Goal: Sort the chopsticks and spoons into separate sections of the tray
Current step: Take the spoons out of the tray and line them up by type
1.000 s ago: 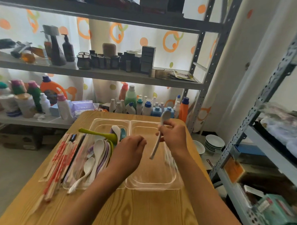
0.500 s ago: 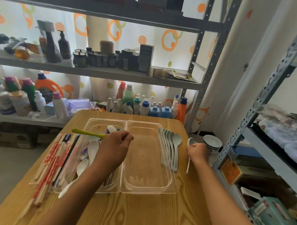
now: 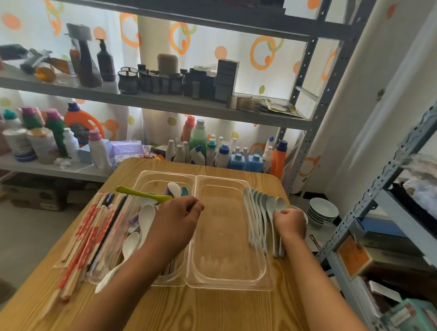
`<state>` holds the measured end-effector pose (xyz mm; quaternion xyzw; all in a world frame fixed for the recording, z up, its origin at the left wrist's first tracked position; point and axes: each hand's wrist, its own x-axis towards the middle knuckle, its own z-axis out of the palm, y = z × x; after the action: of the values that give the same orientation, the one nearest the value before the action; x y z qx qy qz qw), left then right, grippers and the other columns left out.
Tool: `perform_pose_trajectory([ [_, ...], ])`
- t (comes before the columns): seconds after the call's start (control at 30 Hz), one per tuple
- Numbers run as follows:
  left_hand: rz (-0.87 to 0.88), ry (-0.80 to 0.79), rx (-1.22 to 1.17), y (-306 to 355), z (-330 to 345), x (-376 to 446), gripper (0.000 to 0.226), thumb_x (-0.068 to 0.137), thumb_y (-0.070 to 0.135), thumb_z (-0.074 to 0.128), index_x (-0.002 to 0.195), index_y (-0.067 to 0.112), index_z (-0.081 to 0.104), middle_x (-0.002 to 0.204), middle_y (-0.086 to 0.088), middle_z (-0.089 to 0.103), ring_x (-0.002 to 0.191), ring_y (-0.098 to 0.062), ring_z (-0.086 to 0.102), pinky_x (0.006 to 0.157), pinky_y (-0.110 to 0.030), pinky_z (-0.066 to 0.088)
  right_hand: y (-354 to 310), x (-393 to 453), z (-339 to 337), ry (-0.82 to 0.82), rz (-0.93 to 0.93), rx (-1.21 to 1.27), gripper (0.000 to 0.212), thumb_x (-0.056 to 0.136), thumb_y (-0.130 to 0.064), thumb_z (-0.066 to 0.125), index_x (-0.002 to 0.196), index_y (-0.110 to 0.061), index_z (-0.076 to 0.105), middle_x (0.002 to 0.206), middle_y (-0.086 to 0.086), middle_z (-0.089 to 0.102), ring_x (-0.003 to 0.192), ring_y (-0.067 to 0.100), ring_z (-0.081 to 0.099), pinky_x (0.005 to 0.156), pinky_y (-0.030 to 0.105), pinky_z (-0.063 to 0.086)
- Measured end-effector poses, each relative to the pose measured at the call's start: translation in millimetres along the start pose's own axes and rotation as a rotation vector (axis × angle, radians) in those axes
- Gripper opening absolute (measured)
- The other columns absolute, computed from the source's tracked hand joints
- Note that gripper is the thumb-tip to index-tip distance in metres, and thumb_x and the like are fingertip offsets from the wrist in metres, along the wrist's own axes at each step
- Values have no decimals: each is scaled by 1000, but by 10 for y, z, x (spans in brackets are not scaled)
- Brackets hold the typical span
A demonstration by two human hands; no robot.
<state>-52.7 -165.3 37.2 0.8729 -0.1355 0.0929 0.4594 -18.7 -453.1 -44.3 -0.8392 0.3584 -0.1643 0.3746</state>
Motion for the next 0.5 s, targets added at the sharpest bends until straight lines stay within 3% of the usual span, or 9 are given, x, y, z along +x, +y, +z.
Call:
perform_pose_trajectory([
  [0.07,-7,4,-2,-11,-11,1,19,97,24,53,102,18,70,78,13,64,73,-2,59,64,-18,44,-22,-6,29,-27,-14,24,27,84,-13,59,62,0,65,60,22,57,61,37,58,61,40,50],
  [0.2,-17,11,-1,-53,-51,22,18,97,25,53,98,18,71,74,12,64,70,-3,60,64,-21,46,-60,32,55,-79,-20,72,42,88,-13,54,48,-17,41,52,3,36,55,20,37,57,32,32],
  [0.37,-54,24,5,-94,-142,51,19,98,25,52,93,21,70,74,10,64,71,-5,60,63,-26,47,1,51,31,-88,-23,93,37,90,-15,56,54,-19,49,53,-4,42,54,16,40,51,28,31],
  [0.5,-105,18,33,-174,-297,93,22,99,28,50,90,19,69,74,3,66,72,-13,63,73,-40,54,54,50,54,-50,-43,87,17,90,-15,58,75,-14,65,61,-2,52,62,18,50,58,27,39],
])
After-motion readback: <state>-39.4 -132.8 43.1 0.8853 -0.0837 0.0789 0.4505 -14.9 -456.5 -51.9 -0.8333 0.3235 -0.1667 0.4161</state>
